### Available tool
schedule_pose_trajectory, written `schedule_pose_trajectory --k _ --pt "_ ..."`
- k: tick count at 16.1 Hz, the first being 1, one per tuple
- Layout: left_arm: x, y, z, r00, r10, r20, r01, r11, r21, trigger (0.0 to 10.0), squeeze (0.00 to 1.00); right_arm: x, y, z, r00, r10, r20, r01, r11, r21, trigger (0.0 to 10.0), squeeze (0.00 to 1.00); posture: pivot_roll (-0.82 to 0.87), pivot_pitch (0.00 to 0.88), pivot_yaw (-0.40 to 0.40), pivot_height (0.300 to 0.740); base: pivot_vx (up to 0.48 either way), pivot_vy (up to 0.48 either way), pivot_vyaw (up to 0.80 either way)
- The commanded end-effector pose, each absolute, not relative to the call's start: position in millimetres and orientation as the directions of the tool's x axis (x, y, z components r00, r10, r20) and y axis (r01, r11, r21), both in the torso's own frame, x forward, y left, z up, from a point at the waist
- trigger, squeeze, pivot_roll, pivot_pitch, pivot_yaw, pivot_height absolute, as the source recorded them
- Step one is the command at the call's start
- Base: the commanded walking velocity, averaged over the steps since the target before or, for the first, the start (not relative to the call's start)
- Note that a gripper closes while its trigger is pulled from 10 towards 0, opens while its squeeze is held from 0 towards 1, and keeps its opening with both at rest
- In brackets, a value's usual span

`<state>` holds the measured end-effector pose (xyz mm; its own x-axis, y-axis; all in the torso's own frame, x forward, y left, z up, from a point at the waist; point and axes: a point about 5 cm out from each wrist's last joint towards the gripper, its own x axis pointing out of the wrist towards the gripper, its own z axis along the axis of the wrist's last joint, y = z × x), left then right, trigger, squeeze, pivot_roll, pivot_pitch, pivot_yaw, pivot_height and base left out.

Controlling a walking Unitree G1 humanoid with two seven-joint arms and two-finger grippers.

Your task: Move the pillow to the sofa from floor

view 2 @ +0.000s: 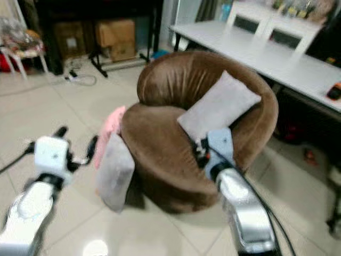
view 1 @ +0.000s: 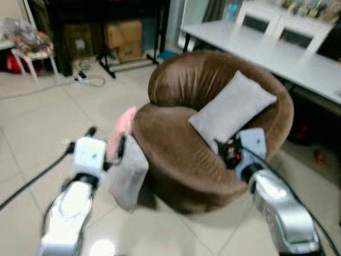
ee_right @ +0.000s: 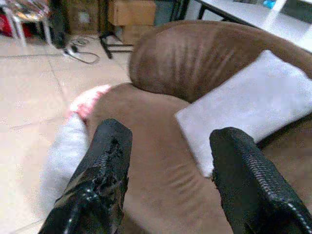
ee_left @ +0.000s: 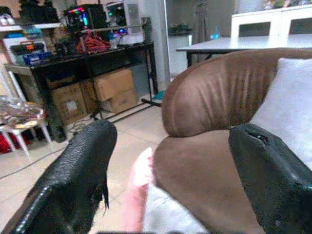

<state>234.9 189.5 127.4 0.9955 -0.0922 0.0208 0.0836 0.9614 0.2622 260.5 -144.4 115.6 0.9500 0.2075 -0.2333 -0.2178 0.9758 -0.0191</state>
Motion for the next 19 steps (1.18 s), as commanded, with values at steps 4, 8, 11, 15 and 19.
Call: schedule_pose_trajectory --k 4,8,11,15,19 --pt "237 186 131 0.989 -0.148 0.014 0.138 0.951 0.275 10.0 0.0 255 -152 115 0.964 0.147 -0.221 -0.153 0.988 -0.008 10.0 0.0 0.04 0.0 -0.051 0.74 0.0 0.357 0.0" --pt "240 187 132 0.986 -0.167 0.016 0.157 0.95 0.271 10.0 0.0 250 -147 114 0.963 0.151 -0.222 -0.157 0.987 -0.013 10.0 0.0 0.03 0.0 -0.035 0.74 0.0 0.358 0.0" --pt "241 185 131 0.986 -0.164 0.024 0.152 0.955 0.254 10.0 0.0 251 -144 114 0.954 0.2 -0.224 -0.214 0.976 -0.039 10.0 0.0 0.03 0.0 -0.046 0.74 0.0 0.0 0.0" --pt "239 187 132 0.988 -0.15 0.039 0.138 0.965 0.222 10.0 0.0 252 -138 114 0.936 0.263 -0.234 -0.283 0.957 -0.056 10.0 0.0 0.04 0.0 -0.075 0.74 0.07 0.0 0.8" --pt "237 187 132 0.989 -0.142 0.041 0.13 0.967 0.219 10.0 0.0 254 -139 112 0.936 0.256 -0.24 -0.272 0.962 -0.034 10.0 0.0 0.04 0.0 -0.08 0.74 0.291 0.0 0.2"
